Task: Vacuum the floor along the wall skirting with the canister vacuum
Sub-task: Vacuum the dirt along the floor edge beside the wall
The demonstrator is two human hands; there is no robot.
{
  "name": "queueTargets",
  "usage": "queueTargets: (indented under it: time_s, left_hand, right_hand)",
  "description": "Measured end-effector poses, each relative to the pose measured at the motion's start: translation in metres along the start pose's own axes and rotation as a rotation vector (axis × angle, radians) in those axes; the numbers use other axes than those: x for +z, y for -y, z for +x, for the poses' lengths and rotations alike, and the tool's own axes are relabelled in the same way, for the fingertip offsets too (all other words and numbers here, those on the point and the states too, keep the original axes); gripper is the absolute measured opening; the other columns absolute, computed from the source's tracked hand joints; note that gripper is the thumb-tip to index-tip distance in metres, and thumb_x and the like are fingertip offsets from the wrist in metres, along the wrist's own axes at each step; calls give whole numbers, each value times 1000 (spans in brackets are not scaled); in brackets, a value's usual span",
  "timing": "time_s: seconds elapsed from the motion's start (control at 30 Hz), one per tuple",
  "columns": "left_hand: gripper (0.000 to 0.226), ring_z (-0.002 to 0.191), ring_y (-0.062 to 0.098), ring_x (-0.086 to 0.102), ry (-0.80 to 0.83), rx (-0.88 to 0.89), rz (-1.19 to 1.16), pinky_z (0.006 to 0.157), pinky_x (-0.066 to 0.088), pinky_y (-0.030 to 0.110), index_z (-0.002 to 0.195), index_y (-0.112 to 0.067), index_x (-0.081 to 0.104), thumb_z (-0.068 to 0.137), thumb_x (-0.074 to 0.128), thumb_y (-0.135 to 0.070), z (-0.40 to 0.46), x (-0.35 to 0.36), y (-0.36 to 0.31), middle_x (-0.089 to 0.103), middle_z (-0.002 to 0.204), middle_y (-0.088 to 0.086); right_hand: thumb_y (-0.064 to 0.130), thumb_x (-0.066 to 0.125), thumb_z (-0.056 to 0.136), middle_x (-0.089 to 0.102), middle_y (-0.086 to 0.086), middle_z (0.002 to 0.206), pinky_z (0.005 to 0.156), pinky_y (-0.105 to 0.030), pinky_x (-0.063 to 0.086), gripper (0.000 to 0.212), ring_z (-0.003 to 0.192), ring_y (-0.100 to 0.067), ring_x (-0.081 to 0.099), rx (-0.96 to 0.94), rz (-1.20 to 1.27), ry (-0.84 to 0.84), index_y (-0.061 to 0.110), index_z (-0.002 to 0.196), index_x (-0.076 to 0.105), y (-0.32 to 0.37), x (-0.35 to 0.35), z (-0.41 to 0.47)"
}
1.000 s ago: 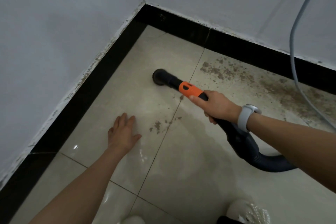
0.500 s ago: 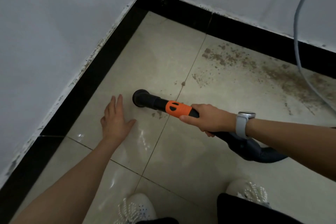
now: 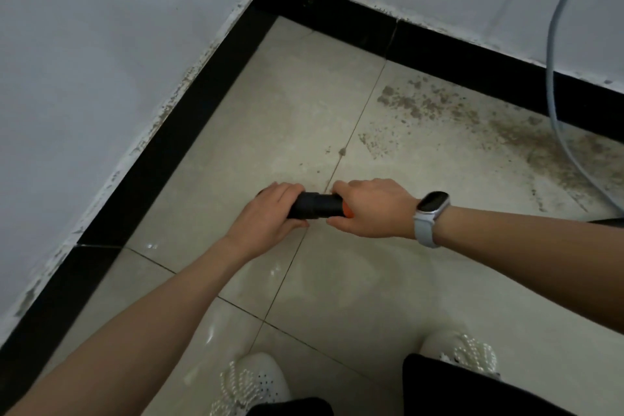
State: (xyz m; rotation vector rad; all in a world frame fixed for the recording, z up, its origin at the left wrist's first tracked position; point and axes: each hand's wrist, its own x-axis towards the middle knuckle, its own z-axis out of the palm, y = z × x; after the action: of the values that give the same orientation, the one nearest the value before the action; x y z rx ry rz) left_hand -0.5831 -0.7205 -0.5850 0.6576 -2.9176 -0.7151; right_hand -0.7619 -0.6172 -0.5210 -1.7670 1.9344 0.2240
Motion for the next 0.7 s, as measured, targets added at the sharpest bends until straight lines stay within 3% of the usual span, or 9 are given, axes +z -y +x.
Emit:
queueTargets:
  time_s: [0.1,0.2,0.3,0.37,0.5,0.6,0.7]
  left_hand:
    - [49,103,27,53,14,-28,-59,96,37,32,123,-4,51,83,70,-24,-1,6,-4,57,114,11]
    - [55,130,29,43,8,-53,-69,115,17,35,129,-5,50,83,70,-26,-3,6,2,54,129,12]
    - [70,143,24,23,-65,-167,13,117,8,44,141,-11,39,82,71,-32,-10,3,12,41,146,8]
    - [78,145,24,14,-64,-342,10,117,8,48,148,-14,26,85,66,-37,-20,3,26,27,153,7]
    - [84,146,29,-5,179,-708,-7,116,8,53,152,-22,5,90,58,-41,-38,13,46,-2,159,8]
    - [82,145,30,-15,302,-798,26,116,2,53,152,-27,0,92,53,-44,-42,21,46,-15,158,7]
    - [80,145,29,-13,295,-802,34,115,3,53,151,-29,4,91,53,-46,-42,22,47,-13,159,5]
  right_hand:
    - [45,41,97,63,-10,105,63,-32,33,40,87,-30,61,-89,-163,2,13,121,41,8,5,12]
    - [45,39,98,64,-11,105,63,-32,35,40,88,-30,61,-91,-173,6,13,123,40,12,14,16]
    - [45,39,98,64,-9,102,62,-30,36,41,77,-27,56,16,-118,-12,14,125,40,4,15,10]
    - [47,38,98,63,-6,97,61,-30,36,42,68,-23,50,50,-93,-13,15,125,40,-5,19,-2]
    - [49,35,98,64,-7,102,63,-30,36,41,81,-27,61,-76,-164,94,17,124,39,-3,38,-28]
    - [50,35,98,64,-9,106,66,-31,36,43,90,-30,62,-42,-154,74,17,126,38,-9,36,-27]
    - [50,38,97,61,-8,92,62,-29,38,43,73,-26,56,161,-118,-10,17,123,41,-36,23,-10]
